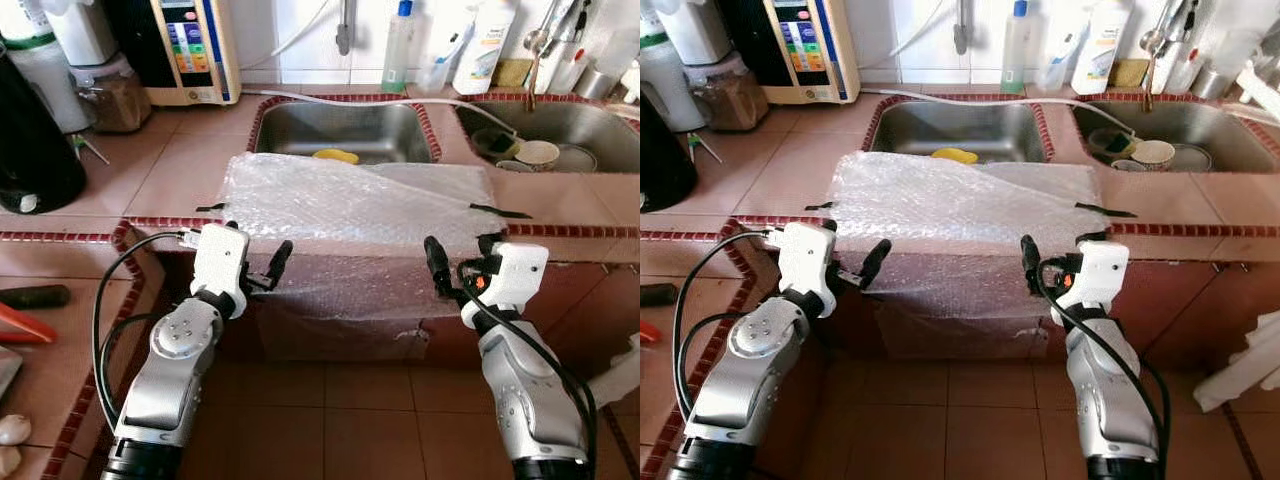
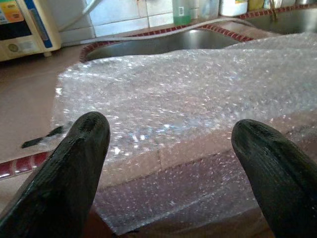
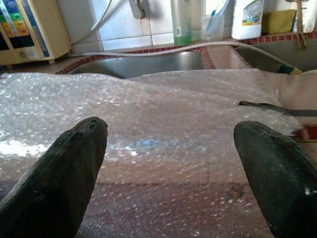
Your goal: Kitchen organization
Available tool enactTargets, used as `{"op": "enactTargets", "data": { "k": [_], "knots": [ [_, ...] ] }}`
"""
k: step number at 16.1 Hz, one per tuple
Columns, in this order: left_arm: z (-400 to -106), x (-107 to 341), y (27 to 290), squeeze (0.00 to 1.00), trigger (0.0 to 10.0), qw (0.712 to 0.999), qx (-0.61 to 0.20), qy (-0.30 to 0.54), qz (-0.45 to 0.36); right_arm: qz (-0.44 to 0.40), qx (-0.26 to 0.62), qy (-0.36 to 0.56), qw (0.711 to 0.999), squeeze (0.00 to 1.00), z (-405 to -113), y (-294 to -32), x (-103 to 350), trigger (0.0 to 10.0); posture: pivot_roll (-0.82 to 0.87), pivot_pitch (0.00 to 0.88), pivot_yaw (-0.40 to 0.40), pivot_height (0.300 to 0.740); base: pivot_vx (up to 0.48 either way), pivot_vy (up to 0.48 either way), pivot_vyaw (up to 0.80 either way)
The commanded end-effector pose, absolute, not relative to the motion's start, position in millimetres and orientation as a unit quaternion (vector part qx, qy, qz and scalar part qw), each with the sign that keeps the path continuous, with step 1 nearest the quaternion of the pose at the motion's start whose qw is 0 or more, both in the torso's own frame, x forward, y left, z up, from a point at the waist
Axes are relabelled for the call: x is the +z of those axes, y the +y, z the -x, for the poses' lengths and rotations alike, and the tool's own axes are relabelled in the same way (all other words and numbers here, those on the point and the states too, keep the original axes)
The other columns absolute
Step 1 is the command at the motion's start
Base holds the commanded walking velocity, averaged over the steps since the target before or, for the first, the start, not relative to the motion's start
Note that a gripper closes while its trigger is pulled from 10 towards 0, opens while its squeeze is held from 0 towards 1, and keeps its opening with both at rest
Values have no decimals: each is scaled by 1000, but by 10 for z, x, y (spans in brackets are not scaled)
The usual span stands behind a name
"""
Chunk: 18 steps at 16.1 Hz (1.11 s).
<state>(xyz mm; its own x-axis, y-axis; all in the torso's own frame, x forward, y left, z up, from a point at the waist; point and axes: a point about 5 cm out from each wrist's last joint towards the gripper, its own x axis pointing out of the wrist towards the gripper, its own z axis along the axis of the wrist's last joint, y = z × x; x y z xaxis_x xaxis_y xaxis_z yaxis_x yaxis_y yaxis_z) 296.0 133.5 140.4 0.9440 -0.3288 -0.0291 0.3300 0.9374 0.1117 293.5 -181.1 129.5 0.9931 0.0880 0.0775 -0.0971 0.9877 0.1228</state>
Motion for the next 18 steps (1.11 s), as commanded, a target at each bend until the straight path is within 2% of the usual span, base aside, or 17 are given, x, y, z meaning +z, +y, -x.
{"op": "enactTargets", "data": {
  "k": [1, 13, 18],
  "knots": [
    [-2961, 1369, 1330, 0, 10000, 984, -169, 14, -59, -58, 38, -36, 997, 176, -2944, -1850, 1293, 10000, -39, 27, 55, 740, 0, -281, 0],
    [-2969, 1298, 1194, 0, 10000, 981, -188, 22, -46, -46, 30, -35, 998, 176, -2966, -1903, 1303, 10000, -69, 22, 38, 740, 0, -352, 0],
    [-2960, 1274, 1190, 0, 10000, 981, -189, 26, -44, -44, 27, -31, 998, 180, -2939, -1921, 1285, 10000, -72, 26, 37, 740, 0, -344, -671]
  ]
}}
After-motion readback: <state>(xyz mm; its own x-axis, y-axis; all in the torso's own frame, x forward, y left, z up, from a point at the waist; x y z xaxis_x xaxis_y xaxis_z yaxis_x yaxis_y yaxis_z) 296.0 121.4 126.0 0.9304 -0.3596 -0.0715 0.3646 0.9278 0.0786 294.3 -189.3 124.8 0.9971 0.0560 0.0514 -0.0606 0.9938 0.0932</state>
